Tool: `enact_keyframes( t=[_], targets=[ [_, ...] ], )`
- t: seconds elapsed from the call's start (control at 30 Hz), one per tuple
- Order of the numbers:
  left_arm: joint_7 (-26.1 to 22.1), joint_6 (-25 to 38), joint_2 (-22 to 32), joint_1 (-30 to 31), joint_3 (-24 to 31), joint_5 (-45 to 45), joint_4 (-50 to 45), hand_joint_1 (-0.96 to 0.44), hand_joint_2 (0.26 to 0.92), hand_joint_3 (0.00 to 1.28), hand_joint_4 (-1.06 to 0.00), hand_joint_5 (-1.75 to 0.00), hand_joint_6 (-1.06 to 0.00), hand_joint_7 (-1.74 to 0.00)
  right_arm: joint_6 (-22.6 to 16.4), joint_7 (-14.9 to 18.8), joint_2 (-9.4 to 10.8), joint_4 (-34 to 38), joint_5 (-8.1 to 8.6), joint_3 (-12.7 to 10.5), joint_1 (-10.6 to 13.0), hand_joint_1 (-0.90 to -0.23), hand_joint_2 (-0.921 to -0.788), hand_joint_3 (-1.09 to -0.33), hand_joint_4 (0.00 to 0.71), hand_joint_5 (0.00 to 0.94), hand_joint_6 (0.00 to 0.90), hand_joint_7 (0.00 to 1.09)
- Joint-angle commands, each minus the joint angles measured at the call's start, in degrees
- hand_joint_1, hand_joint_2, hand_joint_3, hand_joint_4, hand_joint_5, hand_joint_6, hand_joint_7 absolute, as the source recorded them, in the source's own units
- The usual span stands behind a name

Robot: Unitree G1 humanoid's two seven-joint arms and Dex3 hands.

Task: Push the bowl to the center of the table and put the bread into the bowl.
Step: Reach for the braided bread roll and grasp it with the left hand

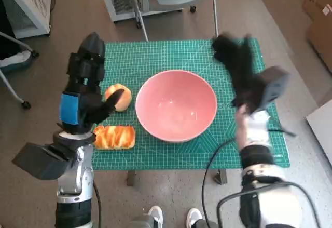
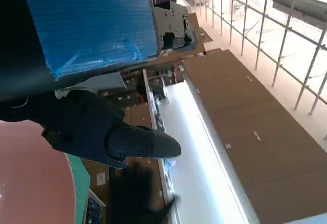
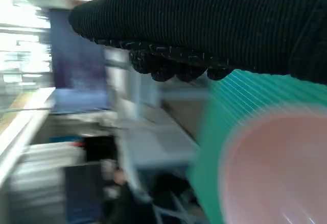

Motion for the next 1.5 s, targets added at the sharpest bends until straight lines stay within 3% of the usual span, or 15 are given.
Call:
enact_keyframes(
  t=[0.03,0.13,0.27,0.5,0.67,0.8,1.03,1.5],
  targets=[
    [-0.16,-0.06,2.79,0.97,1.6,0.73,-2.33,-0.55,0.921,0.2,-0.06,-0.01,0.0,-0.44,-5.53,4.23,-1.6,-4.13,2.81,-1.12,2.17,-0.355,-0.921,-0.55,0.275,0.001,0.369,0.0],
    [-1.16,1.03,7.18,2.09,2.24,4.13,-4.86,-0.56,0.921,0.18,-0.06,-0.01,0.0,-0.44,-8.68,7.58,-1.96,-8.79,5.65,-1.81,3.54,-0.381,-0.921,-0.533,0.276,0.002,0.37,0.0],
    [-3.78,4.88,14.59,4.12,3.32,9.4,-10.15,-0.56,0.921,0.15,-0.06,0.0,0.0,-0.42,-11.28,9.88,-1.82,-15.38,7.96,-1.47,5.82,-0.427,-0.921,-0.506,0.28,0.003,0.386,0.01],
    [-8.07,15.02,24.58,7.48,5.2,16.09,-18.7,-0.47,0.835,0.06,-0.06,0.0,-0.02,-0.42,-12.77,11.19,-2.07,-23.78,9.58,-0.1,9.54,-0.449,-0.921,-0.474,0.284,0.003,0.415,0.02],
    [-11.82,22.63,29.64,9.36,3.79,20.83,-23.52,-0.43,0.791,0.02,-0.07,0.0,-0.1,-0.37,-12.59,12.56,-2.45,-26.64,11.08,0.45,10.98,-0.433,-0.921,-0.501,0.286,0.003,0.397,0.01],
    [-15.61,27.98,32.73,10.15,1.76,23.13,-25.75,-0.39,0.767,0.0,-0.09,0.0,-0.21,-0.23,-12.61,12.65,-2.34,-26.87,11.21,0.6,11.18,-0.428,-0.921,-0.519,0.287,0.003,0.393,0.01],
    [-21.33,35.14,36.2,10.57,-3.25,25.76,-25.39,-0.29,0.751,0.0,-0.11,0.0,-0.29,-0.08,-12.03,12.39,-2.02,-27.24,11.21,1.22,11.54,-0.425,-0.921,-0.533,0.276,0.001,0.394,0.01],
    [-24.05,35.91,37.04,8.84,-12.97,30.46,-15.95,-0.25,0.762,0.0,-0.1,0.0,-0.31,-0.02,-9.87,12.43,-1.79,-27.71,11.95,1.86,11.35,-0.401,-0.921,-0.536,0.282,0.003,0.395,0.01]
  ],
)
